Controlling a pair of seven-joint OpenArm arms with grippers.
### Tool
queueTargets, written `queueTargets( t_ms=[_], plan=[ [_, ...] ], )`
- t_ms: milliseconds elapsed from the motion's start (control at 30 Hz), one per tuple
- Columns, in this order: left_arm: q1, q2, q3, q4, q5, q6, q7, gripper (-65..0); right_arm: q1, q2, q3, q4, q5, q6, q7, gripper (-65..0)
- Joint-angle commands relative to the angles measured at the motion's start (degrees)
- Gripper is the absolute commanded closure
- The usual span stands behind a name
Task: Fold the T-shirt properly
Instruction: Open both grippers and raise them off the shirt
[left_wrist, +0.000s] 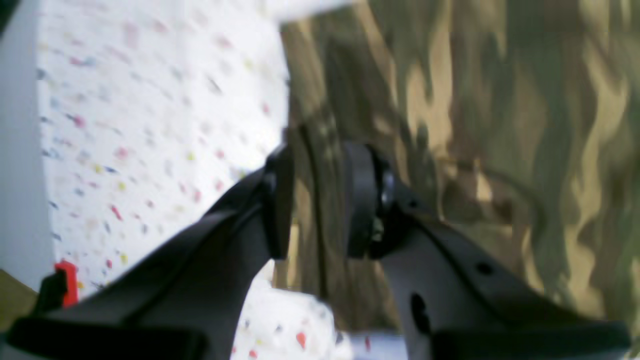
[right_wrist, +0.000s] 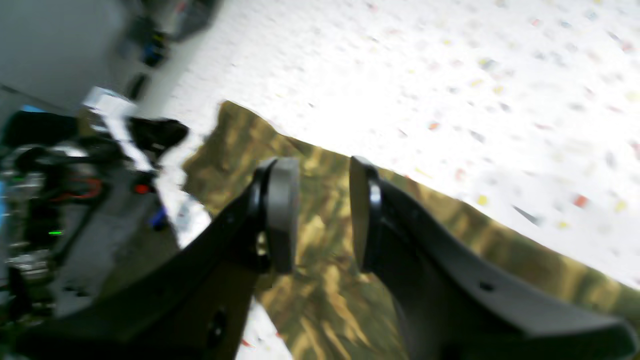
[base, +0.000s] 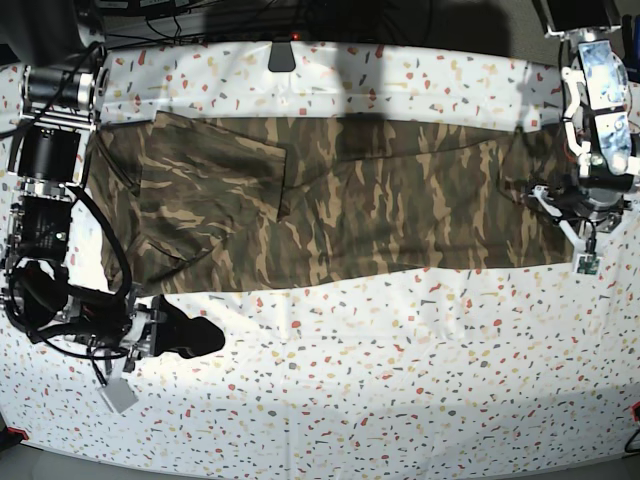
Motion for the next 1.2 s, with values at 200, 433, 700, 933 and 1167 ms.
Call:
queueTargets(
  t_ms=[200,433,700,933,1167],
  plan=[
    [-0.50,-0.52,-0.17,0.35,-0.44,0.59,-9.53,-16.6,1.42,1.40,0.37,0.85,-24.76,0.25,12.13,-18.3],
    [-0.48,-0.52,-0.17,0.35,-5.64,0.52,-11.76,-16.6,-4.94,6.82,7.74,0.90,-26.73,0.25,13.11,-18.3],
    [-0.98,-0.50,-0.15,0.37,-21.49,-11.82,-13.05,-16.6,-17.42,4.33,26.58,1.27,-27.34,0.25,25.03,-18.3],
    [-2.62,-2.49,-0.15,0.37,-27.87,-13.49,-8.07,-16.6,-20.41,1.55,23.69,10.25,-44.13,0.25,43.28,-18.3],
    [-4.63,-8.07,-0.17,0.39,-39.08,-13.86,-1.57,-16.6,-20.98,-2.12,15.54,18.62,-50.80,0.25,45.79,-18.3]
  ],
)
